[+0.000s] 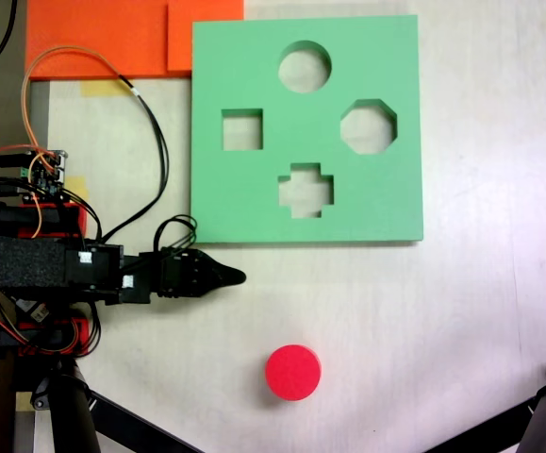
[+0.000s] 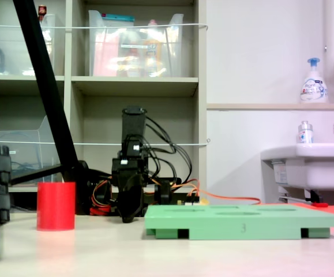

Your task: Put the cylinder block into the corresponding hole

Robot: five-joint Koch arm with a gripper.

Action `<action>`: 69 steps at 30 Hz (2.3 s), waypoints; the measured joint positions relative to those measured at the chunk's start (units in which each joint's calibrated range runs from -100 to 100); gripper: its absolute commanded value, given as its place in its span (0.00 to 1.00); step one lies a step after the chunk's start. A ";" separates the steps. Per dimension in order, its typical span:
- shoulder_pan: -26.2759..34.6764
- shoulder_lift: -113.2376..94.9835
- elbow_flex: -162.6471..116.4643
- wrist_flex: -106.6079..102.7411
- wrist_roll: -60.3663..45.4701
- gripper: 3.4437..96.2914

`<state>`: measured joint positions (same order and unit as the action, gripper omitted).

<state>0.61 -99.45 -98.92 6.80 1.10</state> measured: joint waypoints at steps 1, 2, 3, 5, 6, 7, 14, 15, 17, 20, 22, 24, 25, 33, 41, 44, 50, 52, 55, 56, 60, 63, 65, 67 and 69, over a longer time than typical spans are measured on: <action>0.00 -0.14 0.00 0.00 0.00 0.49; 0.00 0.00 0.00 0.00 0.00 0.49; 0.00 -0.14 0.00 0.00 0.00 0.49; 0.00 0.00 0.00 0.00 0.00 0.49; 0.00 0.00 0.00 0.00 0.00 0.49; 0.00 -0.14 0.00 0.00 0.00 0.49; 0.05 0.00 0.00 0.00 0.00 0.49; 0.05 0.00 0.00 0.00 0.00 0.49; 0.00 0.00 0.00 0.00 0.00 0.49; 0.05 -0.14 0.00 0.00 0.00 0.49; 0.00 0.00 0.00 0.00 0.00 0.50; 0.05 0.00 0.00 0.00 0.00 0.51; 0.10 0.00 0.00 0.00 0.00 0.51; 0.20 0.00 -0.10 15.47 10.60 0.46; -0.68 0.00 -0.10 33.77 34.97 0.52; -0.44 0.00 -0.10 38.67 44.93 0.52; -1.12 0.00 -0.10 42.58 50.40 0.50; -1.76 0.00 -0.10 42.58 50.06 0.56; -2.34 0.00 -0.10 42.58 49.52 0.71; -2.39 0.00 -0.10 42.58 49.38 0.76; -2.83 3.56 -0.10 48.36 49.04 0.89; -3.57 19.97 -0.10 63.14 48.55 0.90; -4.25 34.06 -0.10 73.72 48.35 0.90; -4.84 46.79 -0.10 81.94 48.35 0.92; -5.37 56.77 1.47 85.85 48.35 0.98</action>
<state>-4.76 -42.68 -97.45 92.66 49.45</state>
